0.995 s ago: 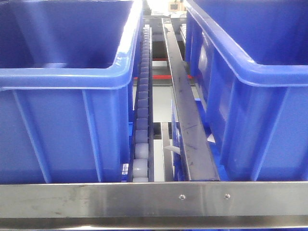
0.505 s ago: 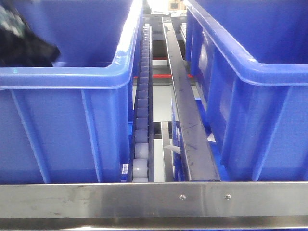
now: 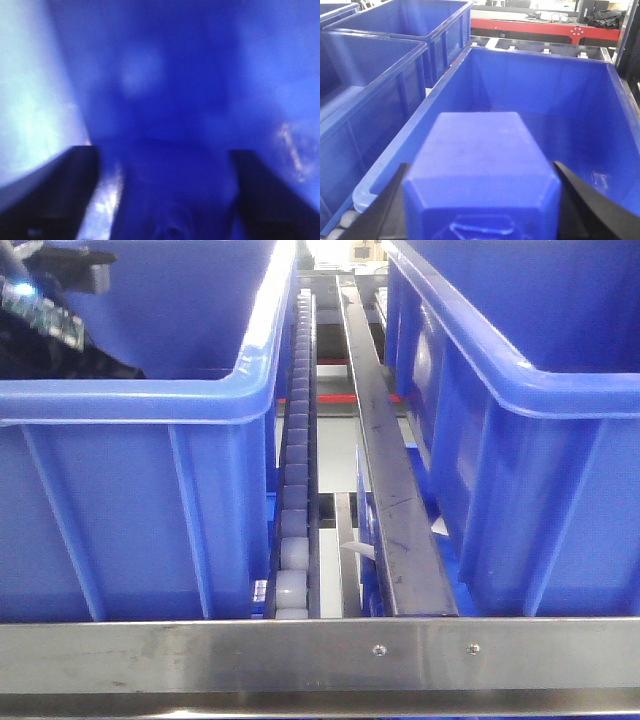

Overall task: Pick and sort blue part to right shelf
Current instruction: 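Lower the left gripper into the bin nearest it and open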

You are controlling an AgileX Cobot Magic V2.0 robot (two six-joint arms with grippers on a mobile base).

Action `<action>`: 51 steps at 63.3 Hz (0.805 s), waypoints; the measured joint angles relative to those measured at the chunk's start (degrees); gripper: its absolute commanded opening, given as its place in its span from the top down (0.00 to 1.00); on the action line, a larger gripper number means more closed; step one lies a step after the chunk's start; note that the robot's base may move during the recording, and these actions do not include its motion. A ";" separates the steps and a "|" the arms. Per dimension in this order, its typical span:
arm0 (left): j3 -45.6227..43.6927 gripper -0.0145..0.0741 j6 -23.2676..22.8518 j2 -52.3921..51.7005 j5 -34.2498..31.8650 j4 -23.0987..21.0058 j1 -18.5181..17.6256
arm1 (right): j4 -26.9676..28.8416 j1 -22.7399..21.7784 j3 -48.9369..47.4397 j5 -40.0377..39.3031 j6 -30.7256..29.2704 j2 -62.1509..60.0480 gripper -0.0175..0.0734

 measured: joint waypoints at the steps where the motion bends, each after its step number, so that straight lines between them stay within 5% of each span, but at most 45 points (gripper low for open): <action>1: -0.31 0.14 0.00 0.00 0.54 0.01 0.00 | 0.00 0.00 0.00 0.00 0.00 0.00 0.60; 9: -2.64 0.21 0.00 -0.67 5.00 -0.12 0.00 | 0.00 0.00 0.00 0.04 0.00 0.00 0.60; 30: 1.76 0.71 0.00 -19.60 10.37 -0.55 0.00 | 0.00 0.00 0.00 1.34 0.00 2.79 0.60; 51: 10.42 0.70 0.00 -39.20 11.34 -0.55 0.00 | 0.00 0.00 -6.30 2.10 1.22 24.15 0.60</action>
